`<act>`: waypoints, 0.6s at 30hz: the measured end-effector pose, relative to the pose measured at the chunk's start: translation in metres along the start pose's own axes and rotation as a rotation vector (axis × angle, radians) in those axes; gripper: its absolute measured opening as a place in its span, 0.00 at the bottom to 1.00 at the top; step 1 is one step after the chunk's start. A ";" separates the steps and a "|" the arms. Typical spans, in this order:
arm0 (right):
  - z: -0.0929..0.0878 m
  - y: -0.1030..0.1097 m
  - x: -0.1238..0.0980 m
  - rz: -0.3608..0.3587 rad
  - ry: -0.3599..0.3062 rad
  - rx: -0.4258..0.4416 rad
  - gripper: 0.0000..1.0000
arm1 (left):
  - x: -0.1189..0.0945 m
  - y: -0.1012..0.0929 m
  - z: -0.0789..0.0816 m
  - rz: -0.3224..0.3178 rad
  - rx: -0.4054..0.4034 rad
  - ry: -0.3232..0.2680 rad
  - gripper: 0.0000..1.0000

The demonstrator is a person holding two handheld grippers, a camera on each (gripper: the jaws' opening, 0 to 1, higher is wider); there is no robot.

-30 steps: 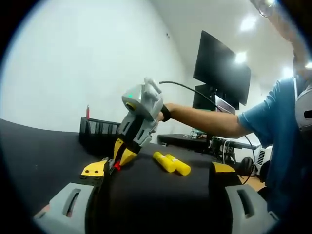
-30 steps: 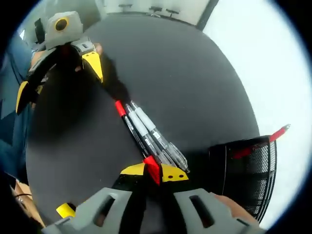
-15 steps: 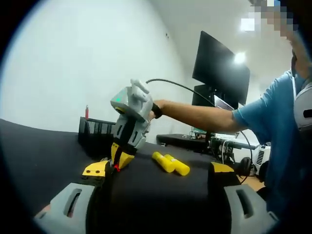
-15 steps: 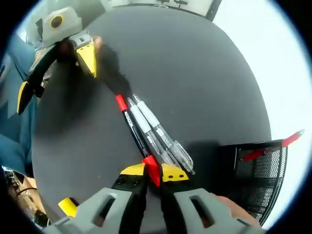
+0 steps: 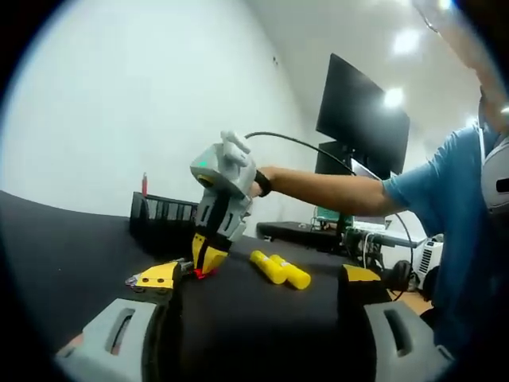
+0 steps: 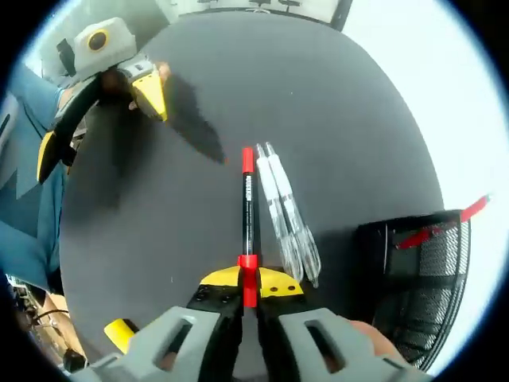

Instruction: Pick up pens and glue sticks and place them into the holder.

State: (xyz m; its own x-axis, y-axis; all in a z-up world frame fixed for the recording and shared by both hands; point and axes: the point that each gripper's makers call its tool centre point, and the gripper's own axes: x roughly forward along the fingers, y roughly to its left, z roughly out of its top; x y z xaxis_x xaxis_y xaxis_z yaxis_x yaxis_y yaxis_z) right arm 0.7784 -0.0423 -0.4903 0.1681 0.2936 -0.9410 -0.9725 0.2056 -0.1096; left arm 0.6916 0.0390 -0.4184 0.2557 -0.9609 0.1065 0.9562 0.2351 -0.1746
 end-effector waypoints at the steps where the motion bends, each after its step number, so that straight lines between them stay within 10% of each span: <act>1: -0.002 0.001 -0.004 0.003 0.002 0.014 0.03 | 0.000 0.000 0.000 0.001 -0.001 0.000 0.75; 18: 0.039 0.017 -0.058 -0.038 -0.512 0.251 0.03 | -0.008 0.010 0.015 0.032 -0.093 -0.079 0.64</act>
State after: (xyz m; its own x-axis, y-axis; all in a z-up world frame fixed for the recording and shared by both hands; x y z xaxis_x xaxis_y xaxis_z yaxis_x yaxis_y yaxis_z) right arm 0.7588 -0.0192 -0.4245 0.3196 0.6840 -0.6558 -0.9067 0.4219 -0.0019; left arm 0.7009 0.0512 -0.4065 0.3002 -0.9376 0.1754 0.9307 0.2476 -0.2692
